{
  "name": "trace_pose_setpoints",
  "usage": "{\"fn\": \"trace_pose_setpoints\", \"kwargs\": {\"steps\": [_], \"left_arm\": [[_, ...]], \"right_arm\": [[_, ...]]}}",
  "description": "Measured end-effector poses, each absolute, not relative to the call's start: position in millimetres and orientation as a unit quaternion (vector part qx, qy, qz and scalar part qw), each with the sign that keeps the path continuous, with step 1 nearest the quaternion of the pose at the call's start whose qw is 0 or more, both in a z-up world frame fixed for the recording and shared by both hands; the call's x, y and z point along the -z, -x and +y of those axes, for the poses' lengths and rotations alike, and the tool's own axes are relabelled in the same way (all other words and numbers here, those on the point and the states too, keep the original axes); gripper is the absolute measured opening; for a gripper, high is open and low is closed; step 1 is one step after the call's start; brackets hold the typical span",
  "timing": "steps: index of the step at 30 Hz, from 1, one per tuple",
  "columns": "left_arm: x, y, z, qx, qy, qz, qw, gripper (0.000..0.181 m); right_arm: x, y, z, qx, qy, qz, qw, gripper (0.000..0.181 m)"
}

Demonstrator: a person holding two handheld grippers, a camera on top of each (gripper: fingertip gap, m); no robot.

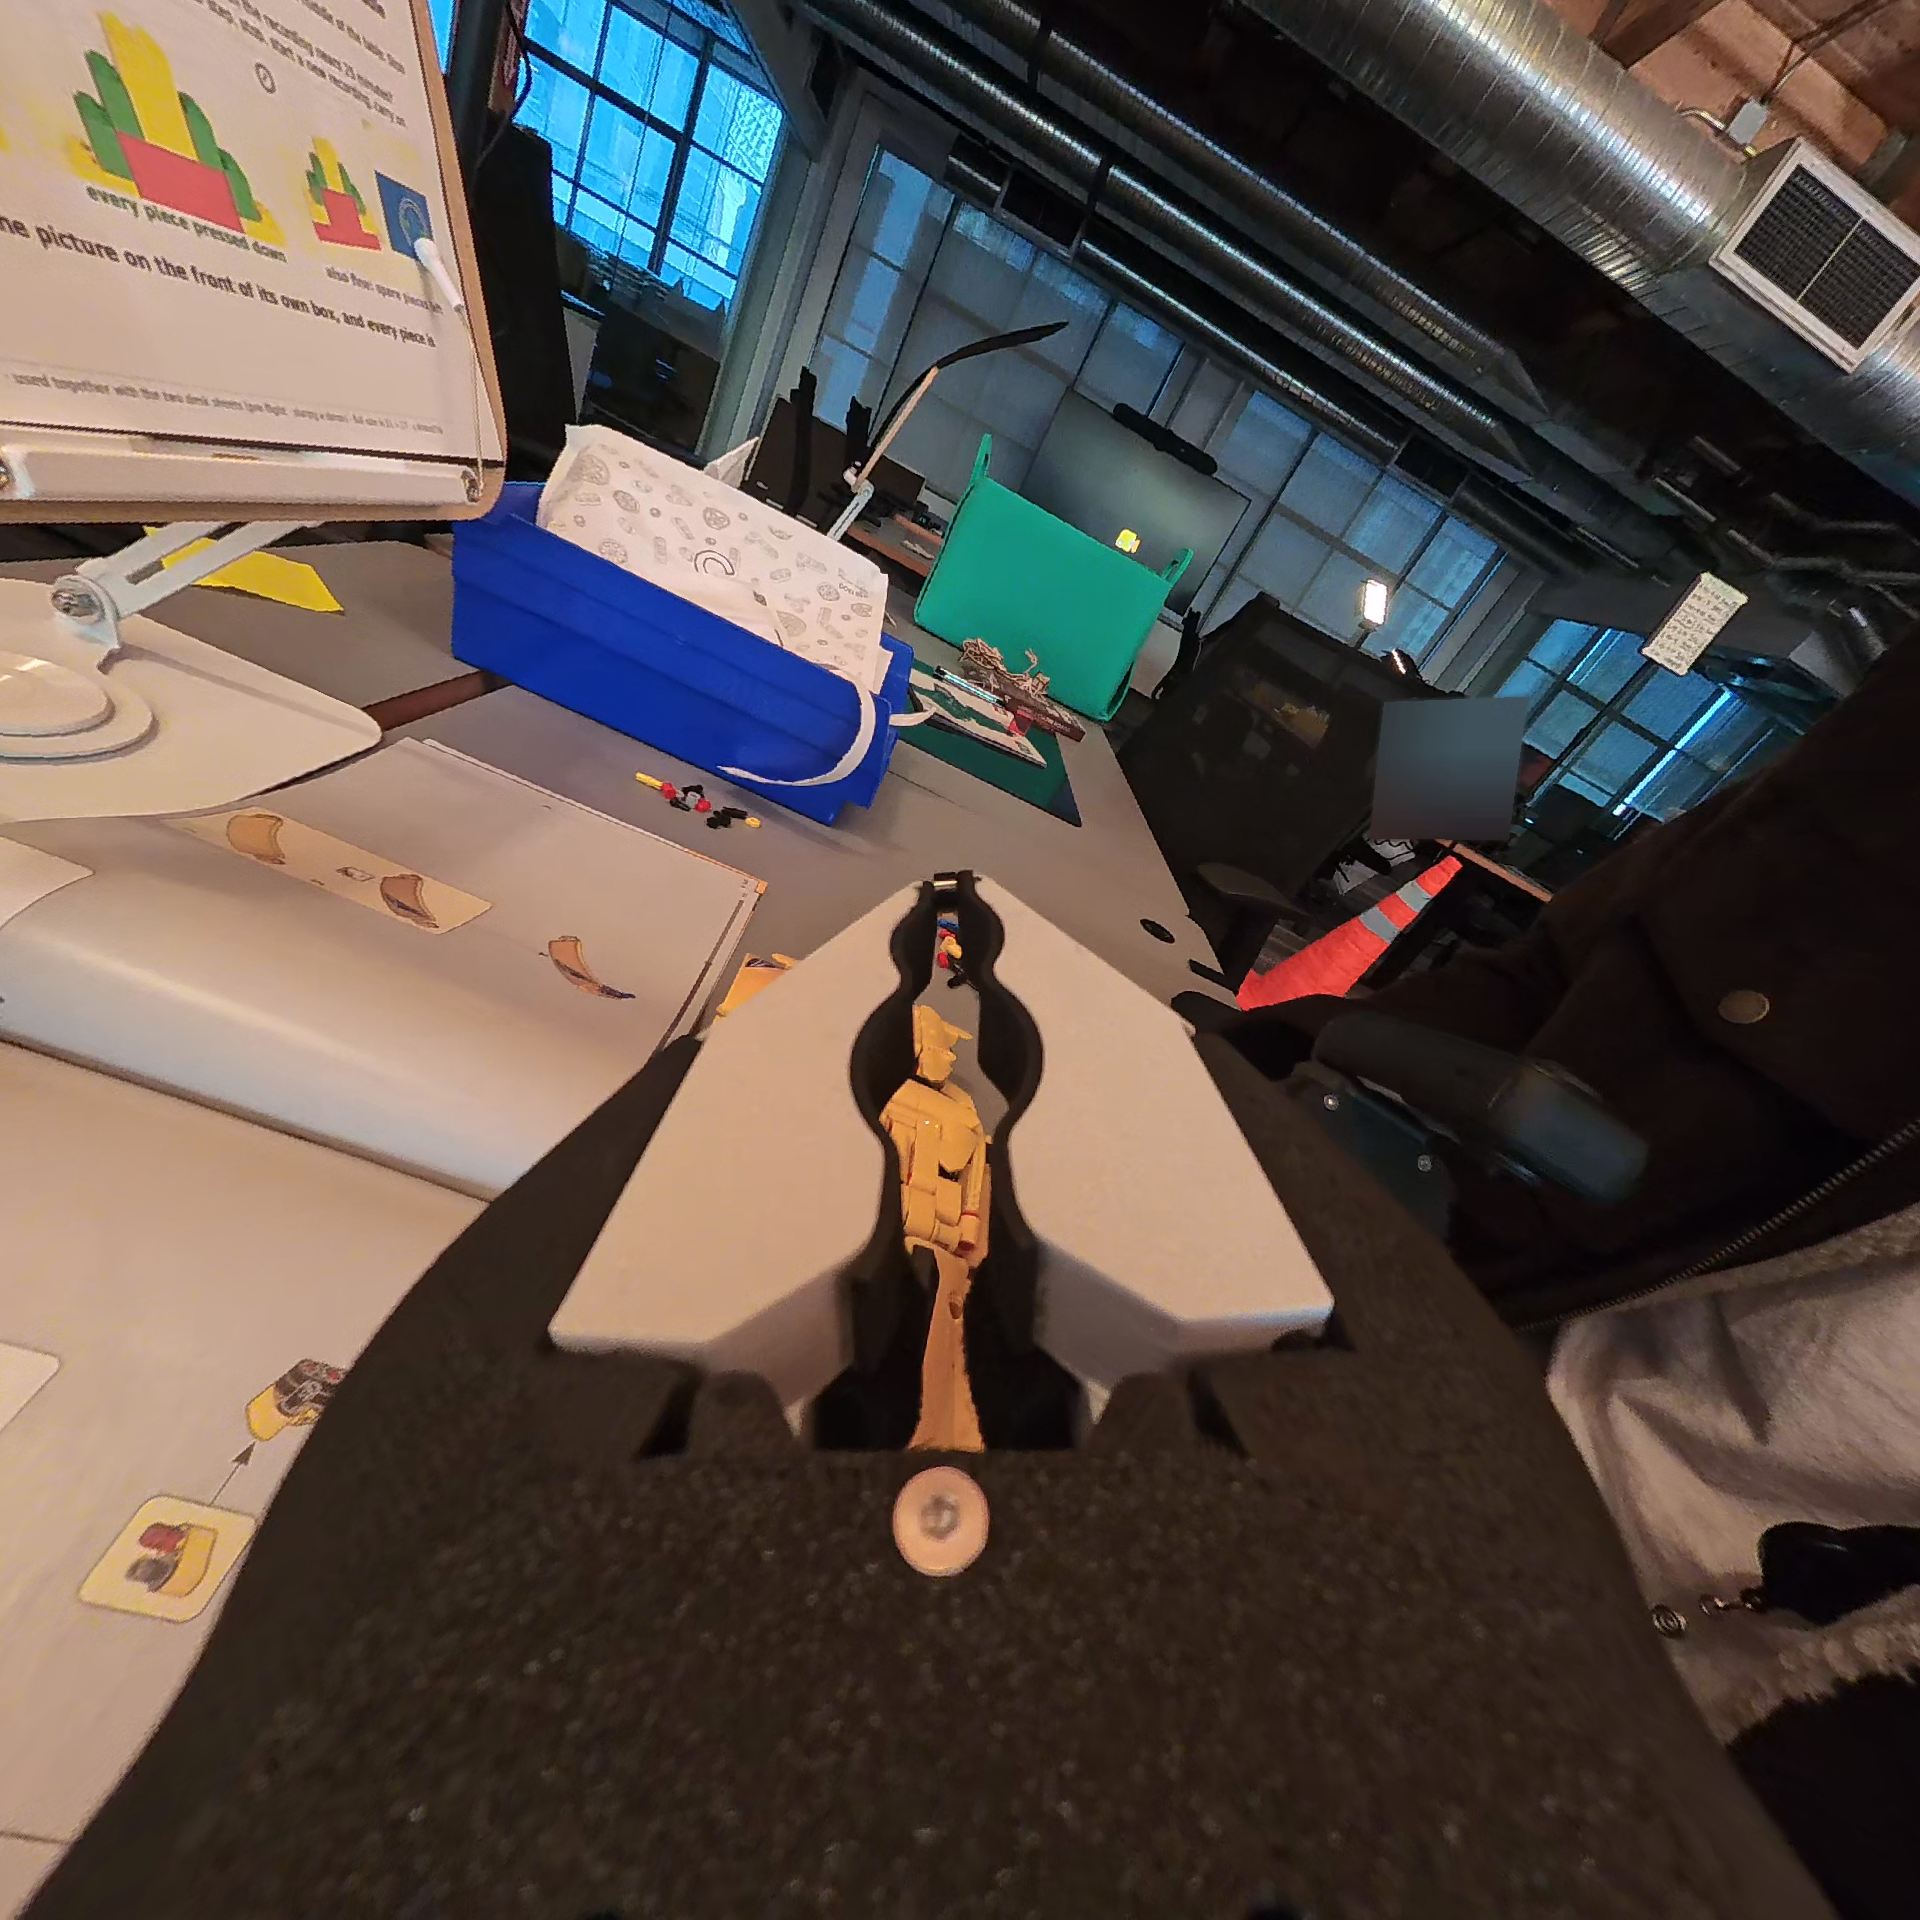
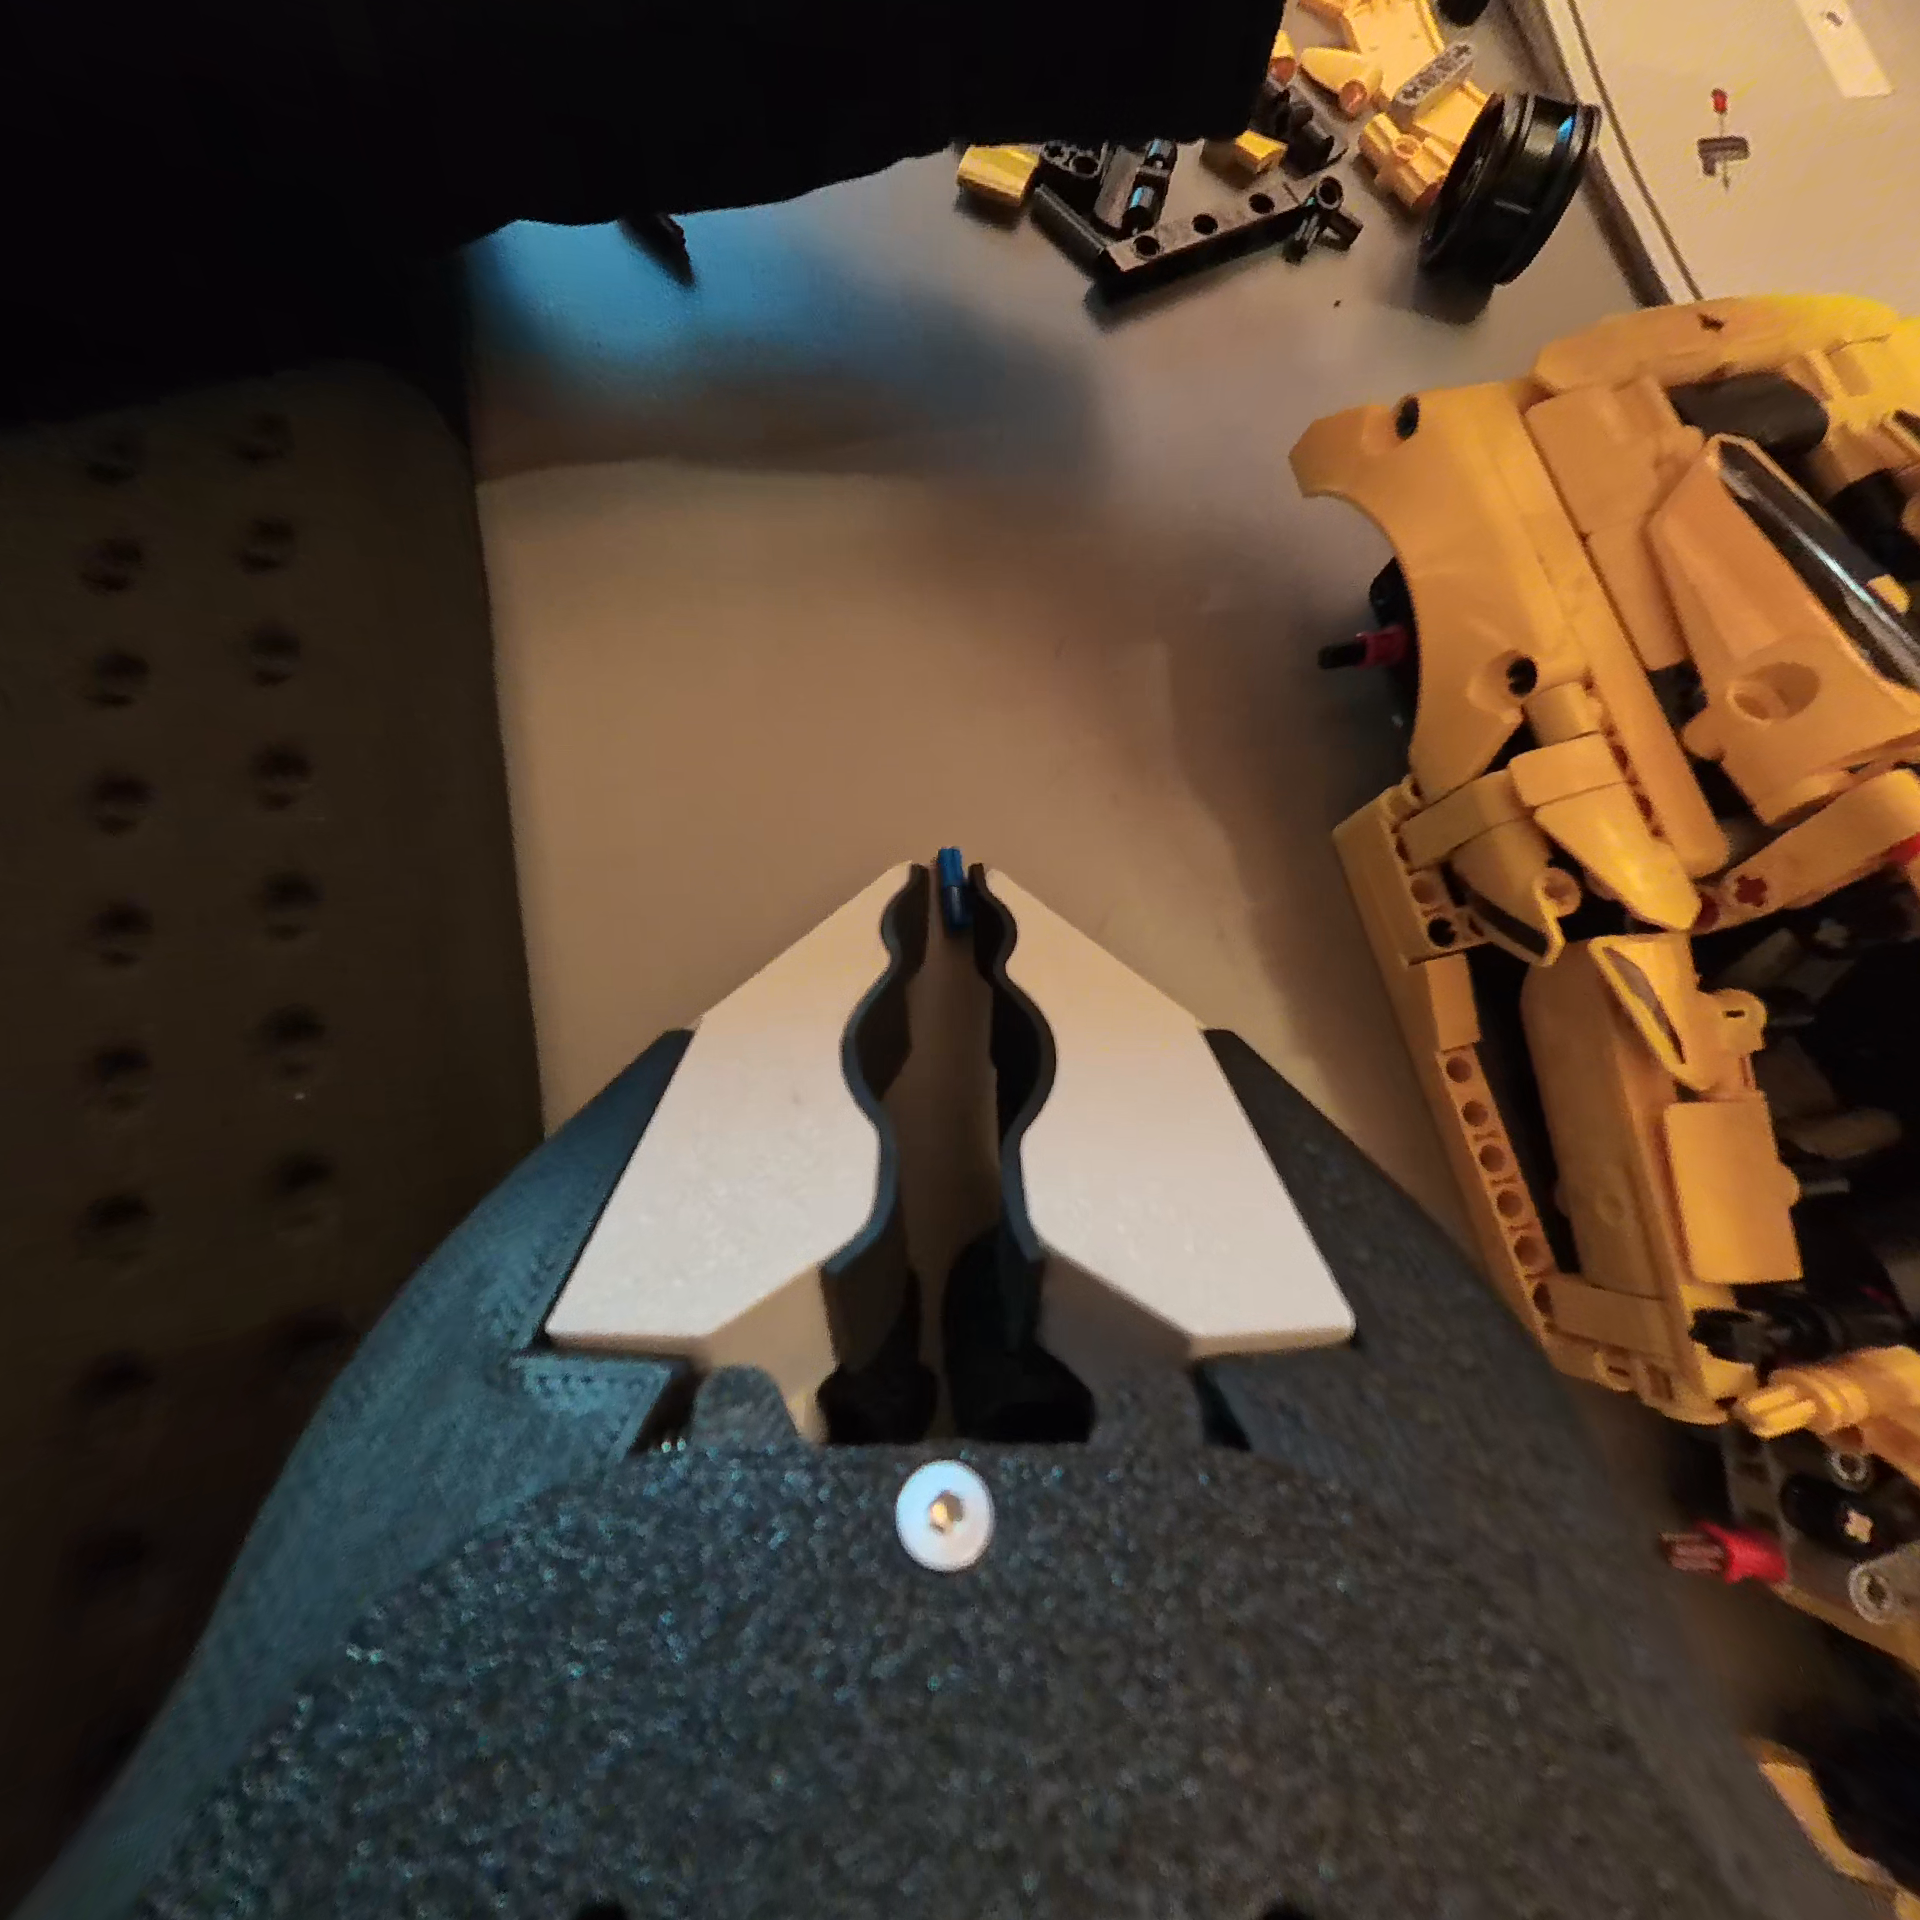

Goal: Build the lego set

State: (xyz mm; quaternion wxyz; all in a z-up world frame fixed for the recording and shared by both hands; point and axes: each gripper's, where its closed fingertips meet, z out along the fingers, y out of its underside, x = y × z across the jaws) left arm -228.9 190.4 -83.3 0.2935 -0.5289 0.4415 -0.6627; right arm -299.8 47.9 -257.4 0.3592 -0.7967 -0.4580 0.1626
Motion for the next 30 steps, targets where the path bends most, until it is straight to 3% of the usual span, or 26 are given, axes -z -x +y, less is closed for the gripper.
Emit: {"fn": "trace_pose_setpoints", "kwargs": {"steps": [8, 12, 15, 18, 24, 30], "left_arm": [[83.7, 228.6, 190.7, 0.659, 0.531, 0.443, 0.297, 0.003], [77.0, 227.1, 195.1, 0.658, 0.525, 0.432, 0.324, 0.003], [65.4, 222.9, 189.4, 0.654, 0.495, 0.438, 0.368, 0.003], [54.9, 215.9, 178.9, 0.641, 0.466, 0.45, 0.412, 0.003], [41.1, 204.5, 160.3, 0.616, 0.41, 0.463, 0.488, 0.003], [44.9, 196.6, 152.5, 0.594, 0.4, 0.483, 0.504, 0.003]], "right_arm": [[256.3, 291.6, 52.0, -0.149, 0.799, -0.457, 0.361, 0.004], [169.4, 260.7, 100.1, -0.106, 0.779, -0.395, 0.475, 0.003], [95.2, 234.5, 135.4, -0.216, 0.783, -0.236, 0.533, 0.003], [64.9, 214.1, 156.2, -0.372, 0.75, -0.078, 0.541, 0.002], [54.3, 209.2, 157.4, -0.57, 0.646, 0.062, 0.504, 0.002], [59.5, 201.5, 155.1, -0.626, 0.612, 0.104, 0.471, 0.002]]}}
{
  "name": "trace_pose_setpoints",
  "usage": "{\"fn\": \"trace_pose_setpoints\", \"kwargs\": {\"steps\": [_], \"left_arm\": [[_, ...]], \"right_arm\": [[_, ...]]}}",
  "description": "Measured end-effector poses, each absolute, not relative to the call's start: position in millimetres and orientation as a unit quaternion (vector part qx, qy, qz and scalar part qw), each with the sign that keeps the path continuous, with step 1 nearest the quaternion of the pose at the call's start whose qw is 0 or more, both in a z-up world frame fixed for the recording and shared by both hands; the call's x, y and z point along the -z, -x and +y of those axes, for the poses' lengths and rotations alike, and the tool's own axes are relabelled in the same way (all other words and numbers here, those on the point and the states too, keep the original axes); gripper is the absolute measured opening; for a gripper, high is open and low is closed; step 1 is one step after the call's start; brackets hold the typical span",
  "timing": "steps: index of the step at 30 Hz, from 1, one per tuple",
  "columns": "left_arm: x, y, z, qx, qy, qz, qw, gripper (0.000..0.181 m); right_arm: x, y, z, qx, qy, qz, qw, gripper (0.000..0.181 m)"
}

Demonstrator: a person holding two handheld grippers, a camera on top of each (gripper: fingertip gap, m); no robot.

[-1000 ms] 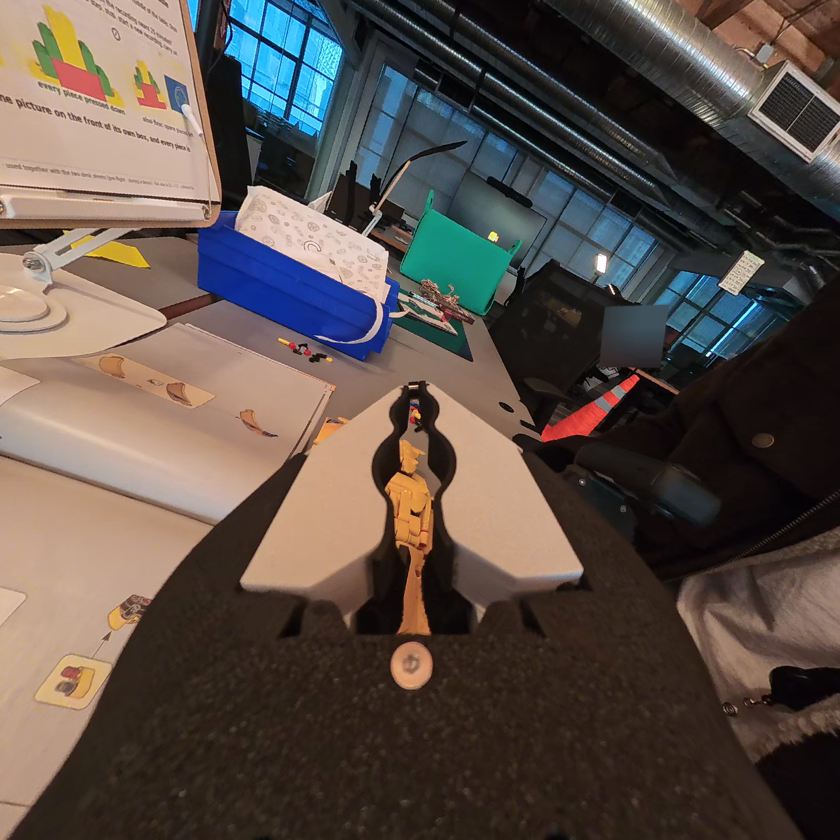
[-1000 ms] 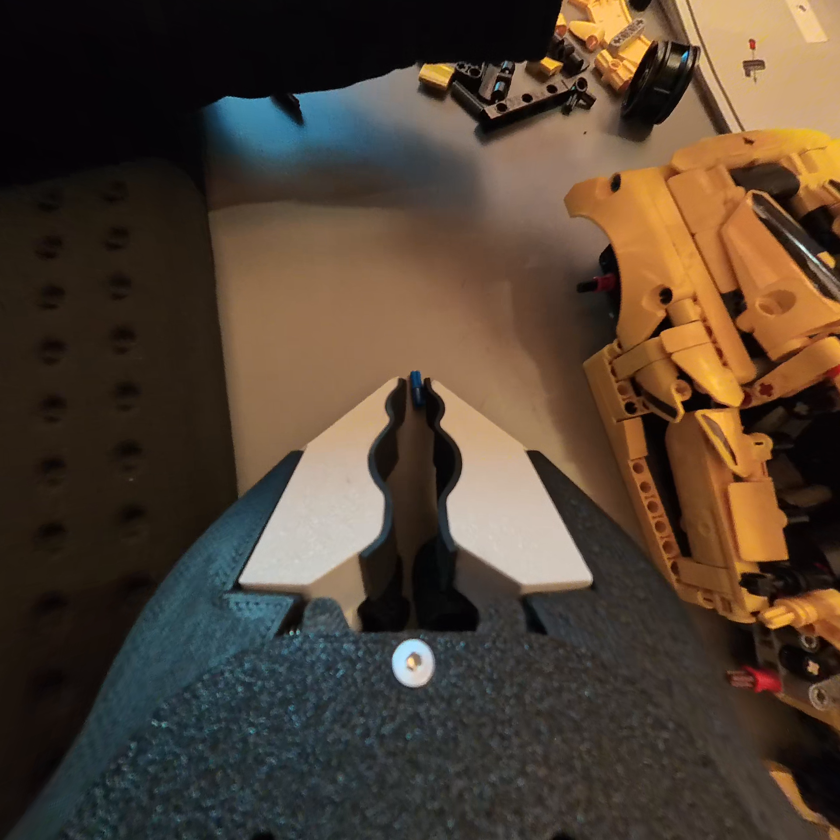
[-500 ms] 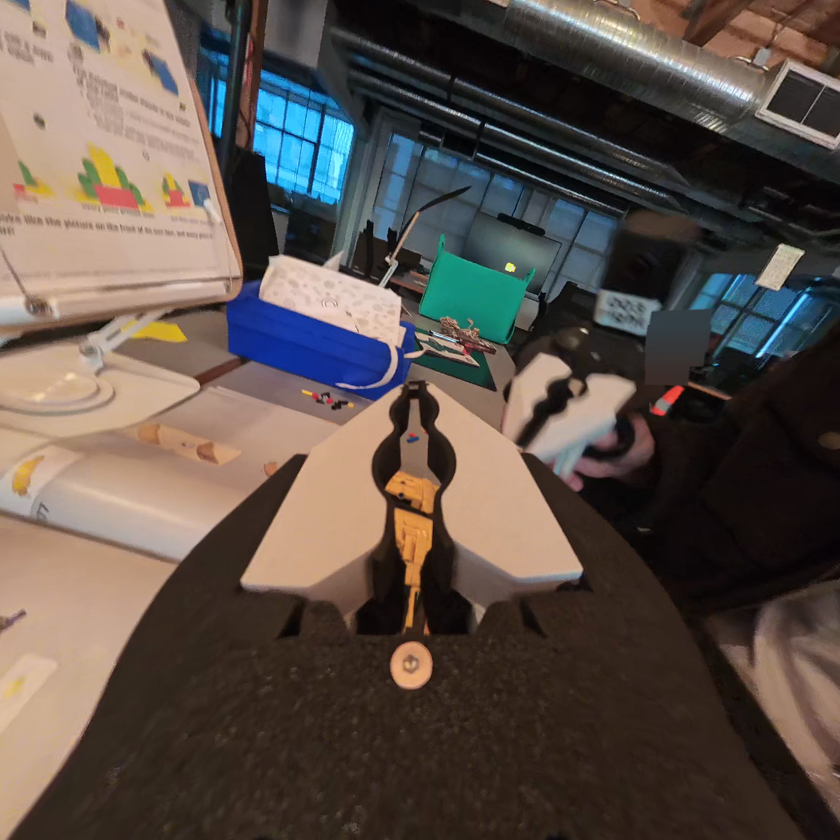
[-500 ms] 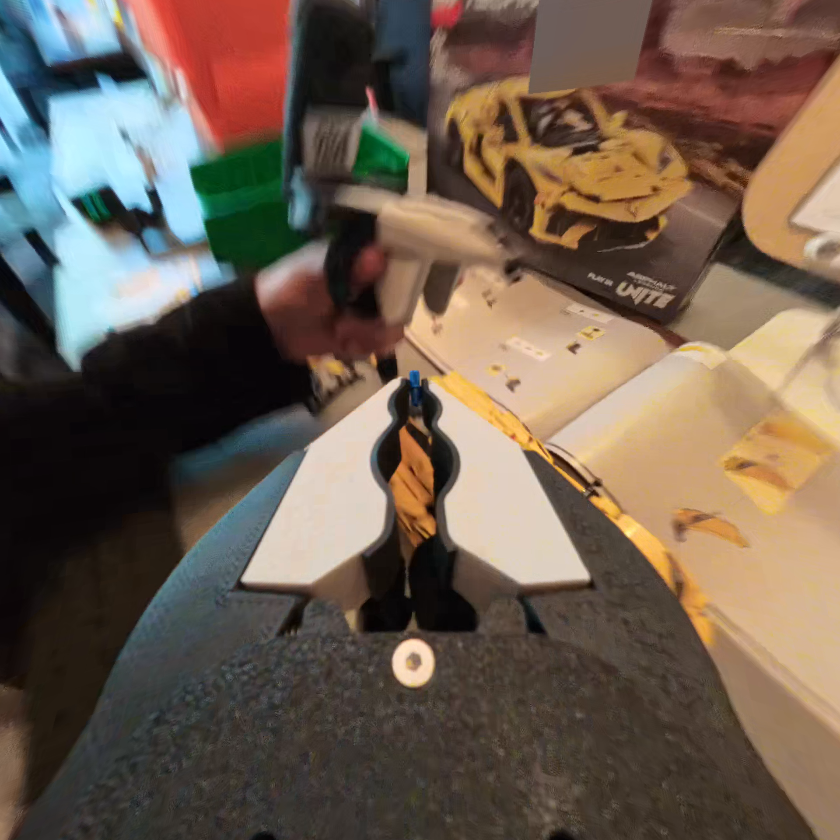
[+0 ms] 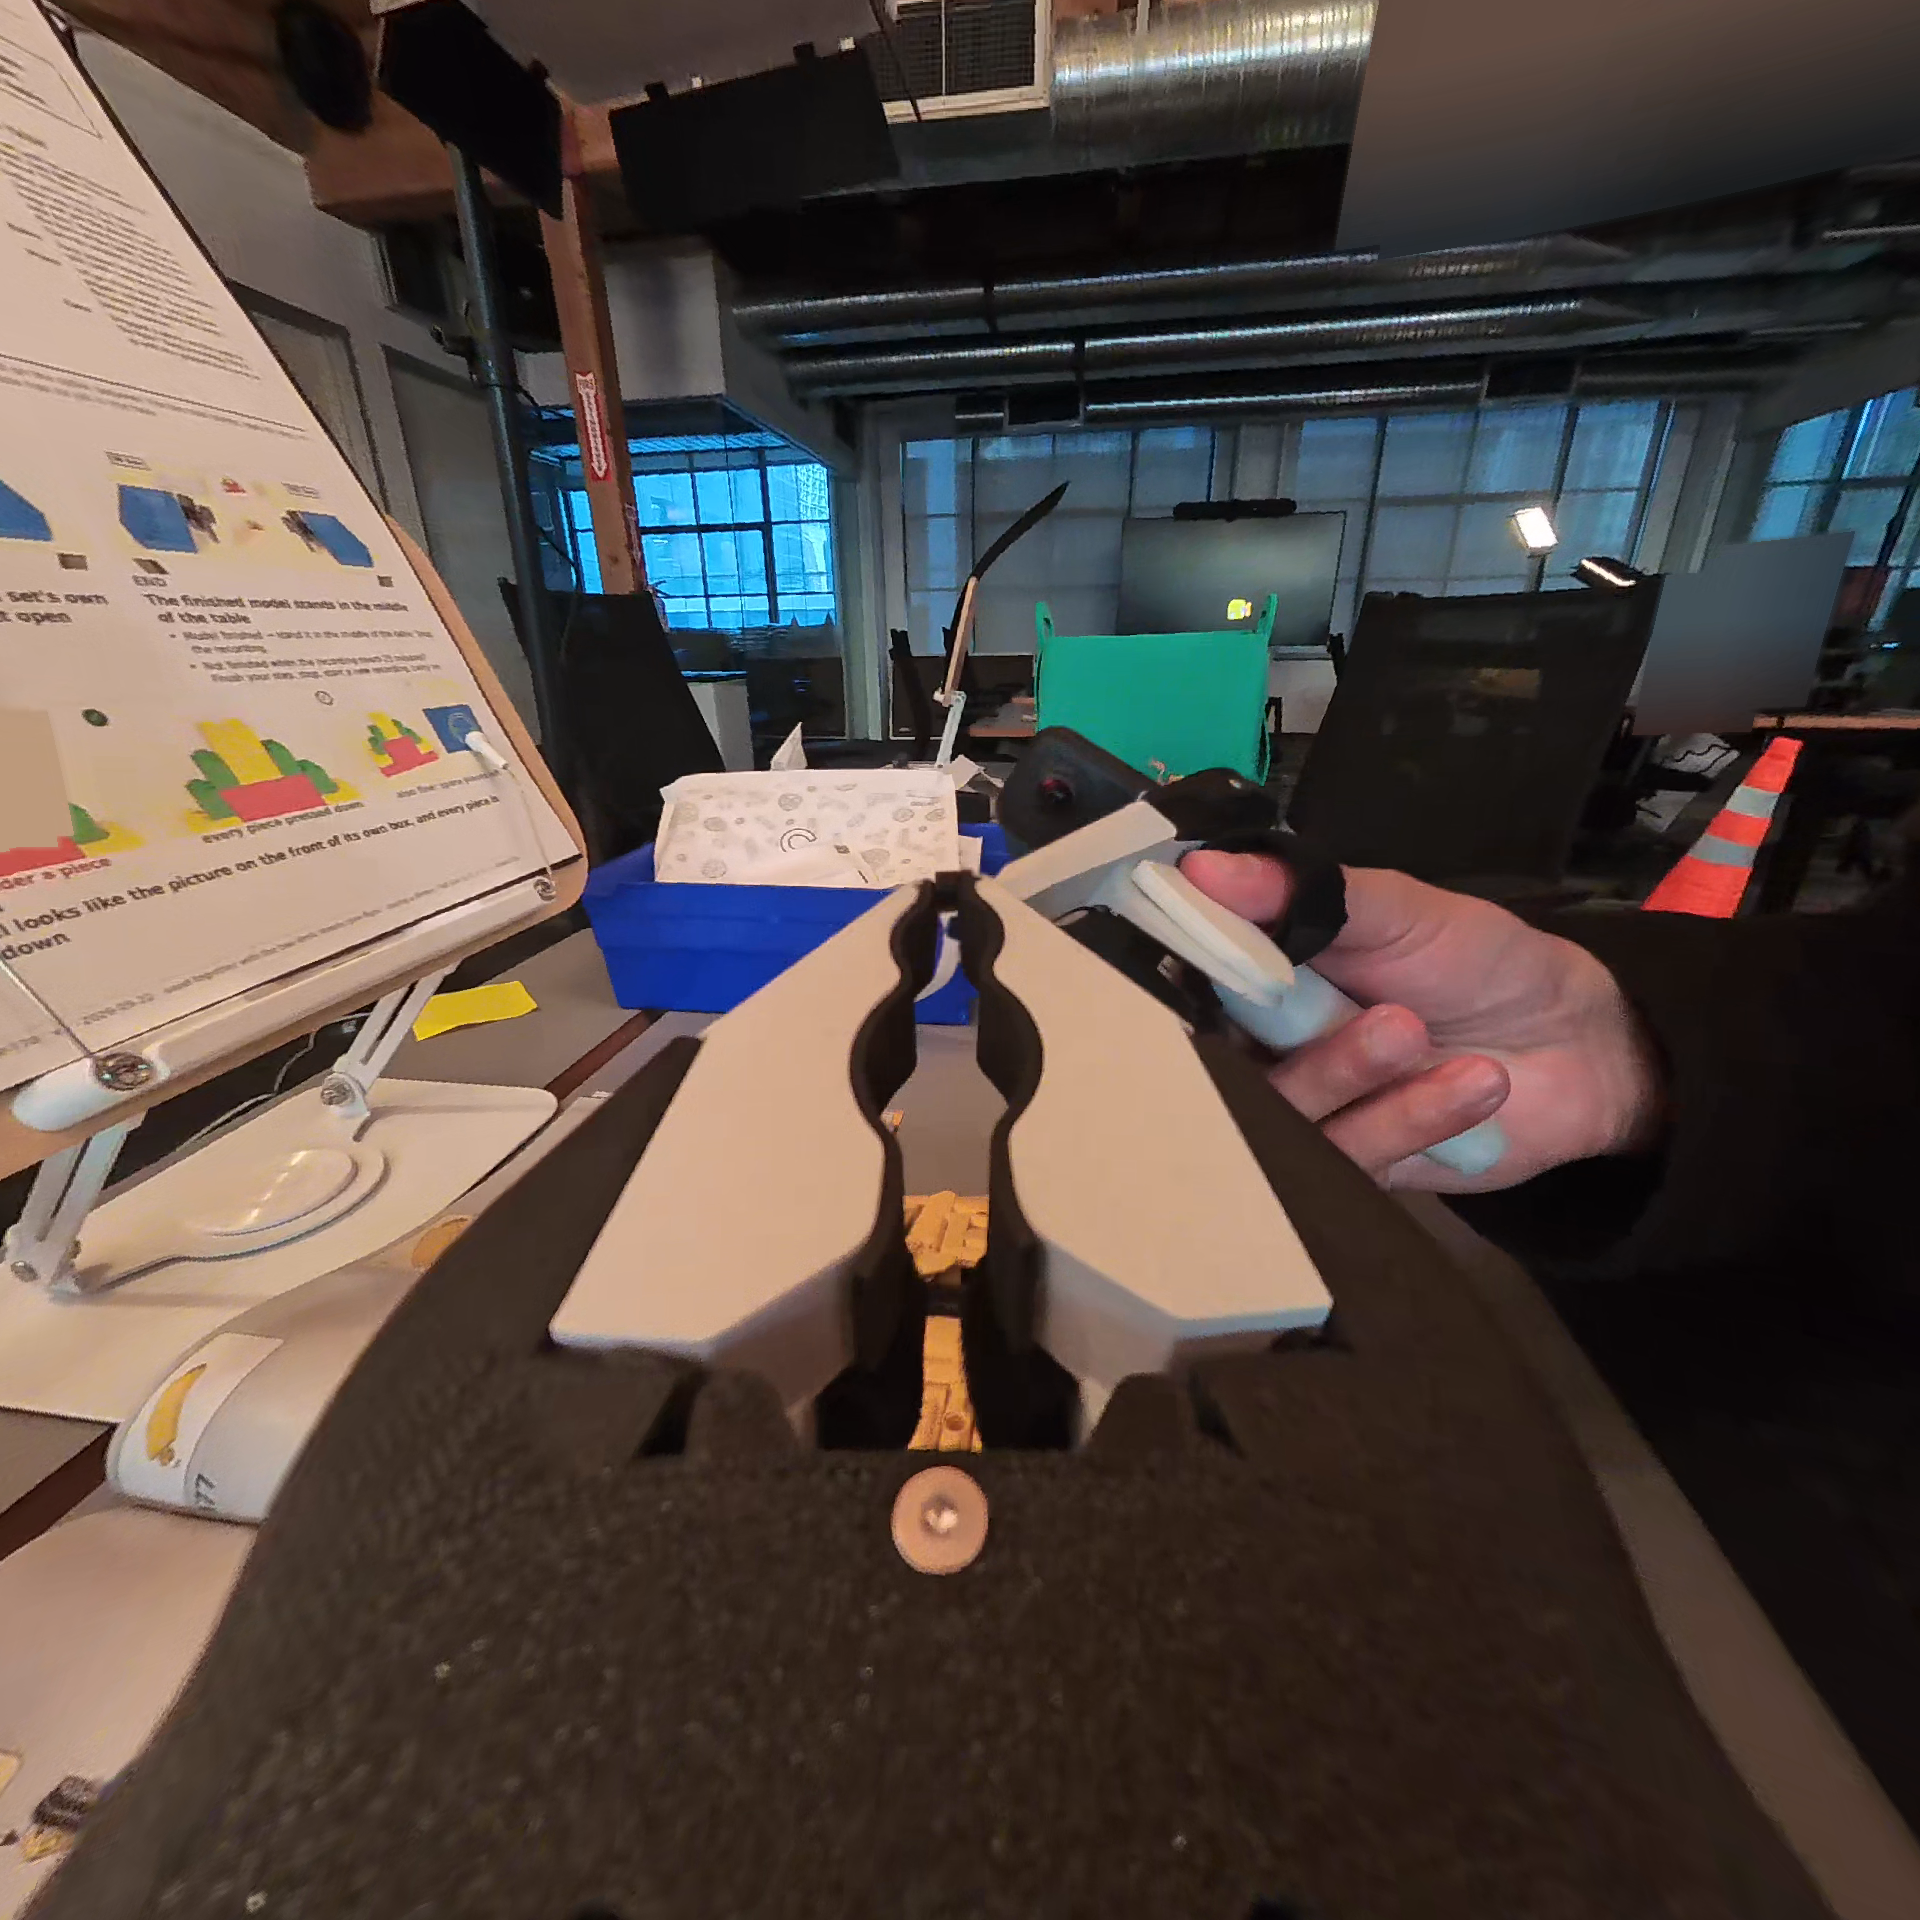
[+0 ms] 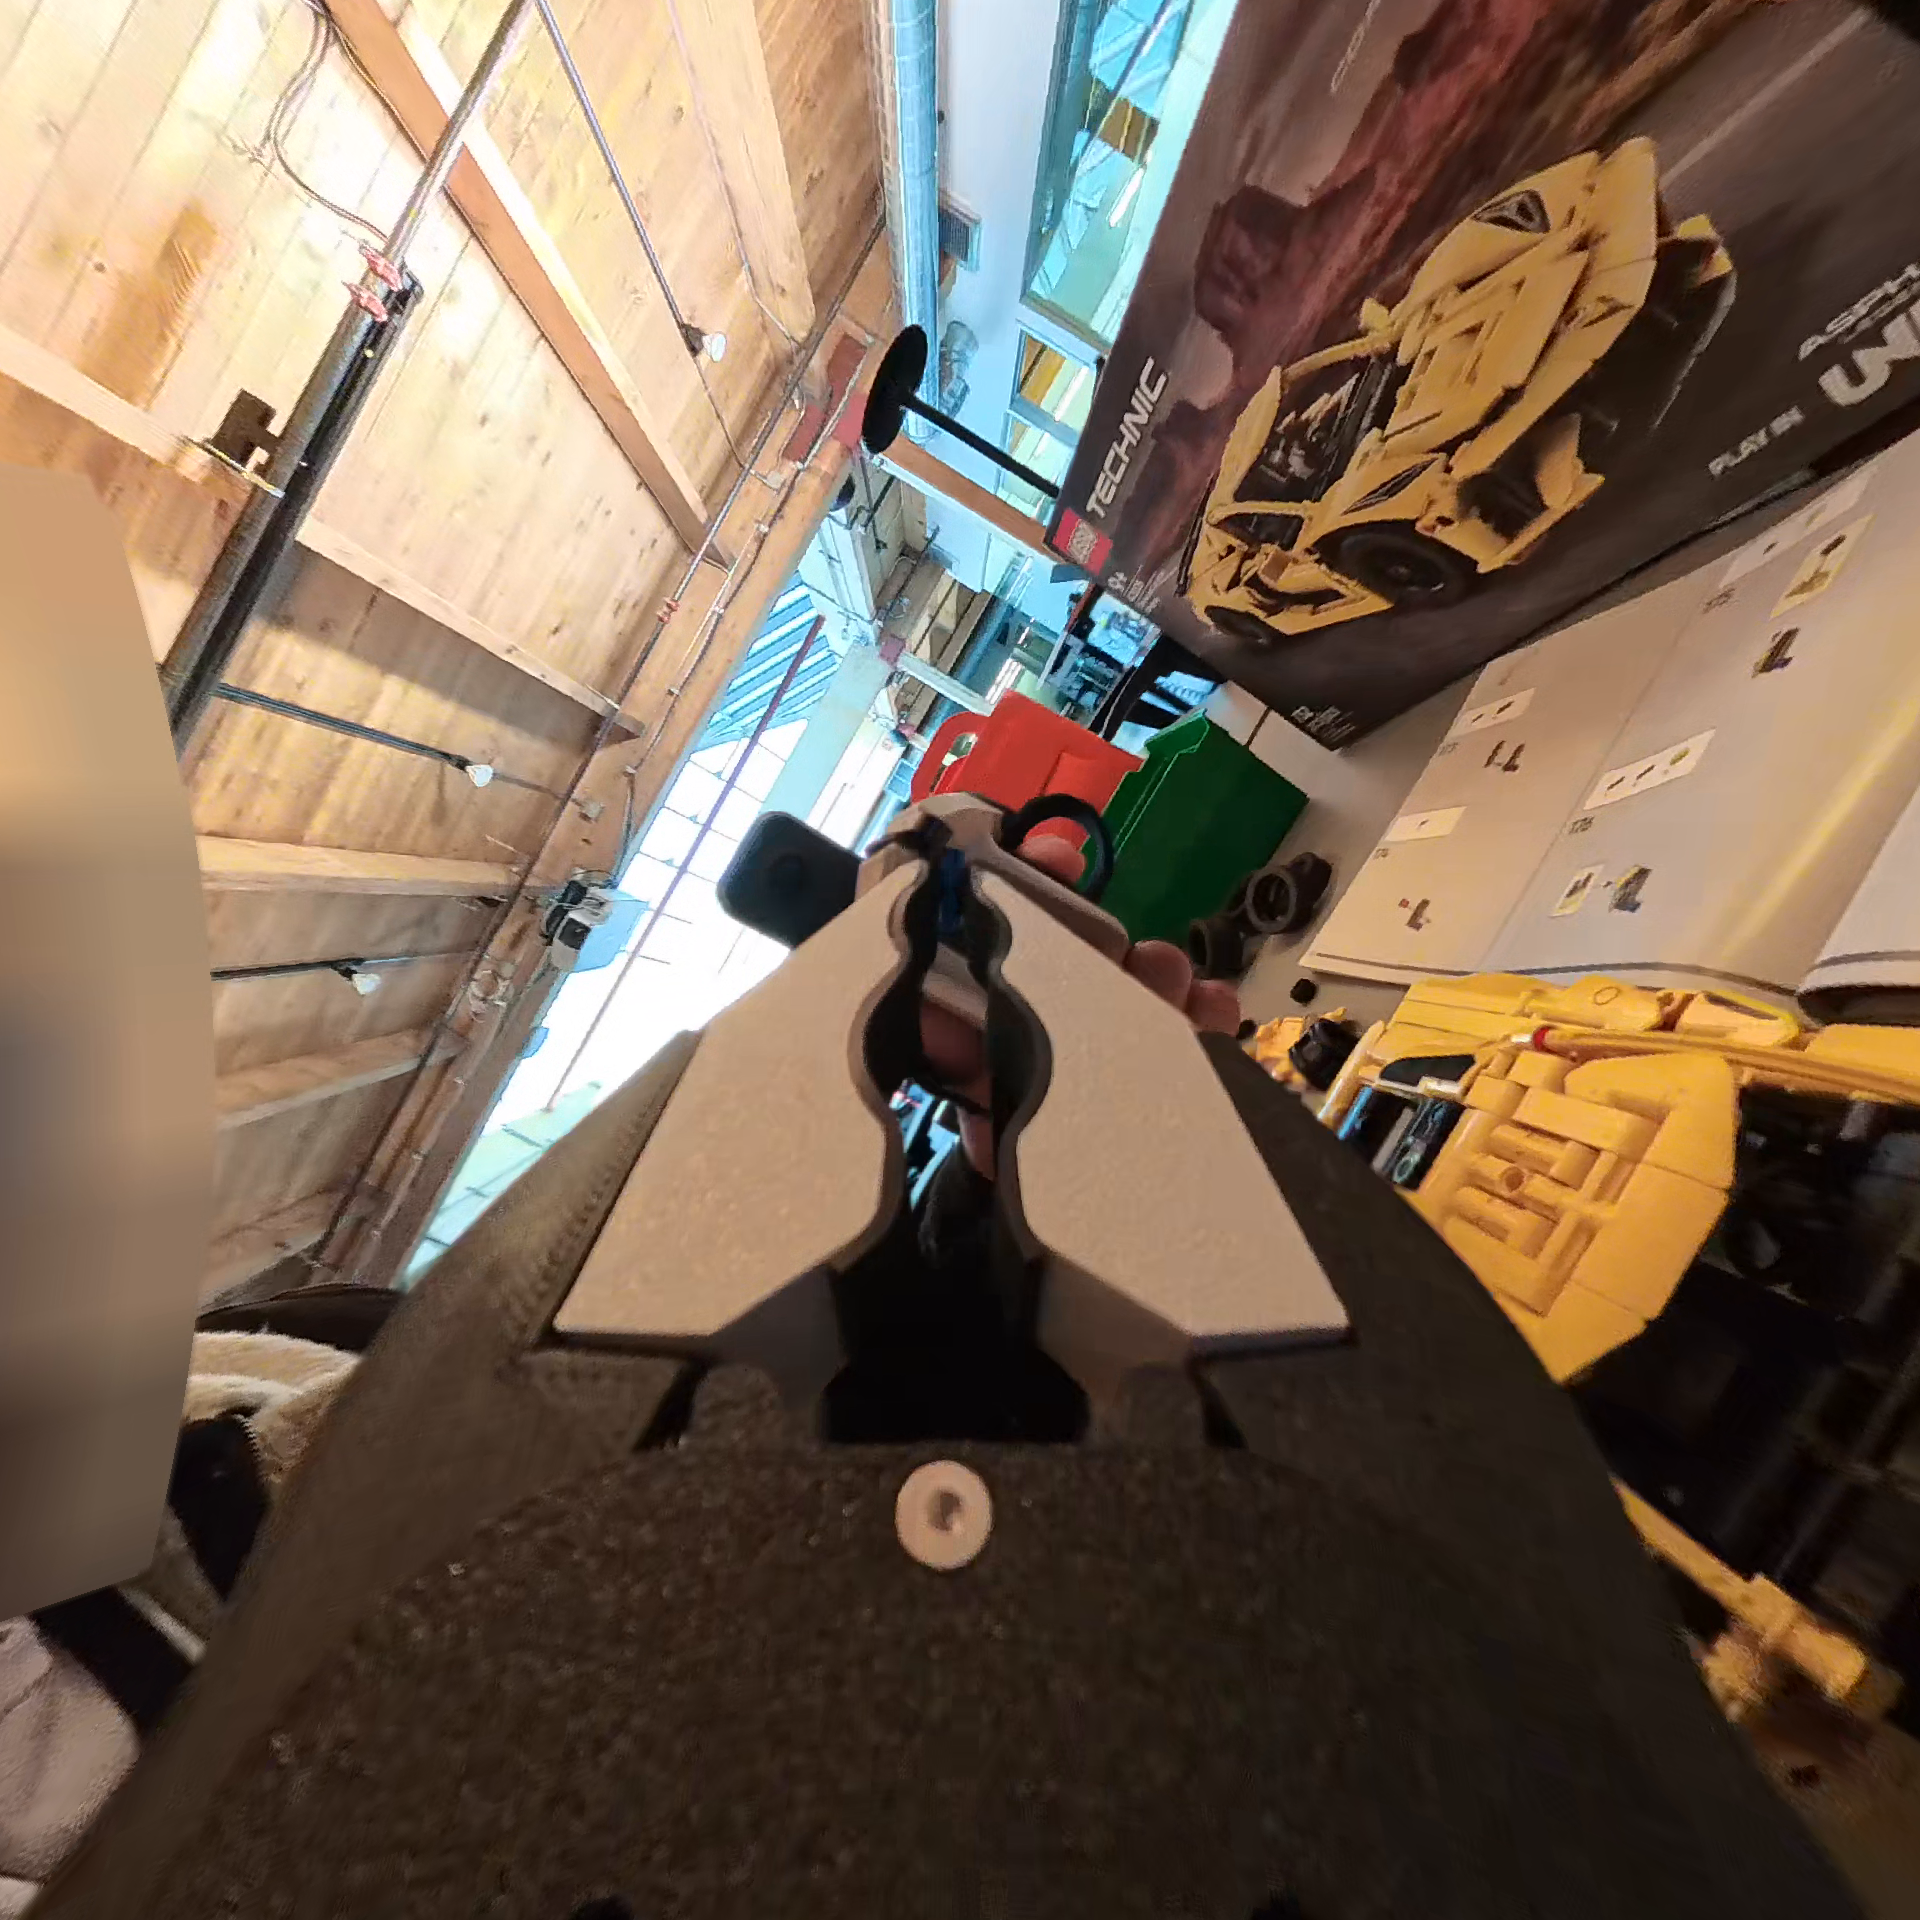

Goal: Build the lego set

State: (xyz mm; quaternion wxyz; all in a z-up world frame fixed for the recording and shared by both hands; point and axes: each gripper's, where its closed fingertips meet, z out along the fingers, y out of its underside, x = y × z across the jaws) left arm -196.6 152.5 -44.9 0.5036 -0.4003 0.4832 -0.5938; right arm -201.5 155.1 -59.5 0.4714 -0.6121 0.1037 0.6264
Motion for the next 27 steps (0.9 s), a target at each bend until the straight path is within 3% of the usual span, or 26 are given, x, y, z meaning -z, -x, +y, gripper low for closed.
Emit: {"fn": "trace_pose_setpoints", "kwargs": {"steps": [14, 27], "left_arm": [[63.6, 186.4, 157.2, 0.505, 0.416, 0.527, 0.543, 0.003], [89.7, 174.6, 161.0, 0.387, 0.446, 0.588, 0.553, 0.003]], "right_arm": [[71.1, 189.1, 158.5, -0.634, 0.613, 0.153, 0.446, 0.001], [99.5, 177.6, 164.1, -0.452, 0.732, 0.112, 0.498, 0.002]]}}
